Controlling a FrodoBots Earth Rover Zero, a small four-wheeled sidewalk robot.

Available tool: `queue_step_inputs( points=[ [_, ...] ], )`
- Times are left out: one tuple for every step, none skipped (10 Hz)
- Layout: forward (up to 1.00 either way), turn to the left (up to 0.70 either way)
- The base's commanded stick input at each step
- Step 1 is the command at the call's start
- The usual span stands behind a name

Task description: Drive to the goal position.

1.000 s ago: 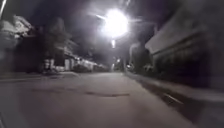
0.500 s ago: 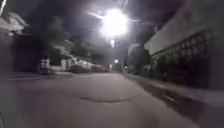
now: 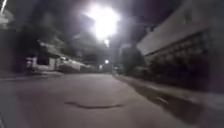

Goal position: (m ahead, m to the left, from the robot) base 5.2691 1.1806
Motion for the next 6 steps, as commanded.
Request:
queue_step_inputs(
  points=[
    [0.7, 0.0],
    [0.7, 0.0],
    [0.7, 0.0],
    [0.7, 0.0],
    [0.7, 0.0],
    [0.7, 0.0]
  ],
)
